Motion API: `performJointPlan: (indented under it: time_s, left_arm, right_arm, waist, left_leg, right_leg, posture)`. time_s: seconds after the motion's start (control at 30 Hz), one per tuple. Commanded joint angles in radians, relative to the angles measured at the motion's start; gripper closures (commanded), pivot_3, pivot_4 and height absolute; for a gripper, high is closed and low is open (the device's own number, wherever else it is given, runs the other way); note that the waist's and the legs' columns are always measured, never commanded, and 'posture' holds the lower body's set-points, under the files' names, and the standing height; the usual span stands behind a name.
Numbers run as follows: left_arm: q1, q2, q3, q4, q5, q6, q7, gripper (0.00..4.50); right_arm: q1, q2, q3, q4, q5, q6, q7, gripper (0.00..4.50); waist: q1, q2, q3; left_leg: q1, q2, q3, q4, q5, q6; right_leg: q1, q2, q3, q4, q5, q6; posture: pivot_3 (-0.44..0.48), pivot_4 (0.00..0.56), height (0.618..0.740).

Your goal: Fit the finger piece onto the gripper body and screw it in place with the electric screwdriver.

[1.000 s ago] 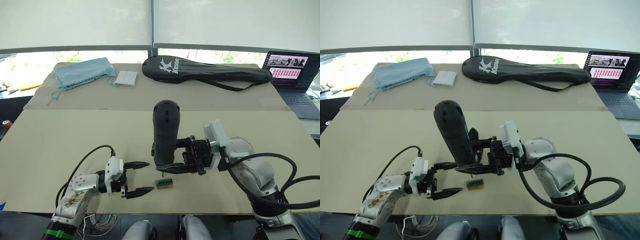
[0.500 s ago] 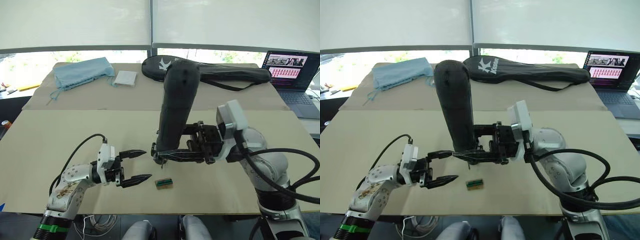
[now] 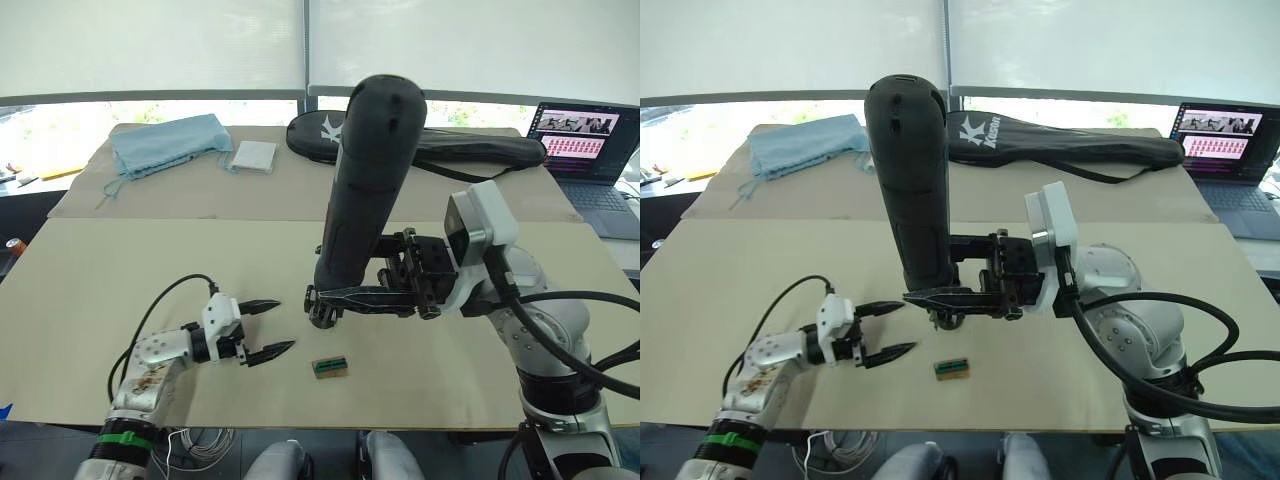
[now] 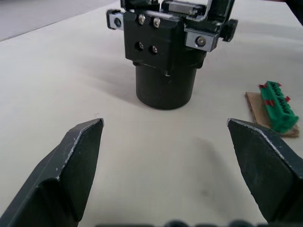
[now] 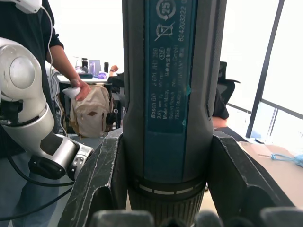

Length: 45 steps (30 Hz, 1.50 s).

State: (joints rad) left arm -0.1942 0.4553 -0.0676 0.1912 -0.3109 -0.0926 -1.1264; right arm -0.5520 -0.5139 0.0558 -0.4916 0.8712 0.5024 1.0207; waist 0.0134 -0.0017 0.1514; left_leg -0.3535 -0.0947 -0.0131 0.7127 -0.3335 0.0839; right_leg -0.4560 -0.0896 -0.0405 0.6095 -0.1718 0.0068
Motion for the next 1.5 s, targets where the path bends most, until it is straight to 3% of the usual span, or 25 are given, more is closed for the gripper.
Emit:
performJointPlan:
  time_s: [0.03,0.37,0.83,1.0,1.2,1.5]
  left_arm:
    - [-0.035,-0.029,-0.03,0.024,0.038,-0.022,0.025,0.1]
    - [-0.112,-0.149,-0.126,0.104,0.153,-0.03,0.126,0.1]
    - [-0.12,-0.157,-0.173,0.042,0.161,0.075,0.115,0.1]
    - [-0.128,-0.139,-0.165,0.056,0.168,0.077,0.113,2.19]
    - [-0.168,-0.097,-0.158,0.124,0.152,0.035,0.035,2.19]
    - [-0.312,-0.089,-0.149,0.371,0.112,-0.053,-0.184,2.19]
  right_arm:
    - [-0.024,-0.01,-0.045,-0.041,0.04,-0.002,-0.004,2.58]
    - [0.0,-0.034,-0.05,-0.04,0.036,-0.002,-0.01,2.58]
    - [0.001,-0.044,-0.052,-0.043,0.034,0.003,-0.023,2.58]
    - [0.01,-0.053,-0.058,-0.056,0.04,0.005,-0.031,2.58]
    - [0.022,-0.068,-0.07,-0.069,0.05,0.011,-0.033,2.58]
    - [0.047,-0.102,-0.09,-0.089,0.081,0.035,-0.033,2.58]
  waist:
    - [-0.001,0.0,0.0]
    - [0.02,0.0,0.0]
    - [0.025,0.0,0.0]
    - [0.025,0.0,0.0]
    - [0.021,0.0,-0.001]
    - [0.001,-0.001,0.0]
  left_leg:
    - [0.0,0.0,0.0,0.0,0.0,0.0]
    - [0.0,0.0,0.0,0.001,0.0,0.0]
    - [0.0,0.0,0.0,0.002,0.0,0.001]
    - [0.0,0.0,0.0,0.002,0.0,0.001]
    - [0.0,0.0,0.0,0.002,0.0,0.001]
    - [0.0,0.0,0.0,0.002,0.0,0.001]
  right_leg:
    - [0.0,0.0,0.0,0.0,0.0,0.0]
    - [0.001,-0.001,0.0,0.0,0.0,0.001]
    - [0.001,-0.001,0.0,0.0,0.001,0.001]
    - [0.001,-0.001,0.0,0.0,0.001,0.001]
    - [0.001,-0.001,0.0,0.0,0.001,0.001]
    - [0.001,0.0,0.0,0.0,0.001,0.001]
  posture:
    - [0.0,0.15,0.74]
    - [0.0,0.15,0.74]
    - [0.0,0.15,0.74]
    - [0.0,0.15,0.74]
    - [0.0,0.15,0.74]
    - [0.0,0.15,0.74]
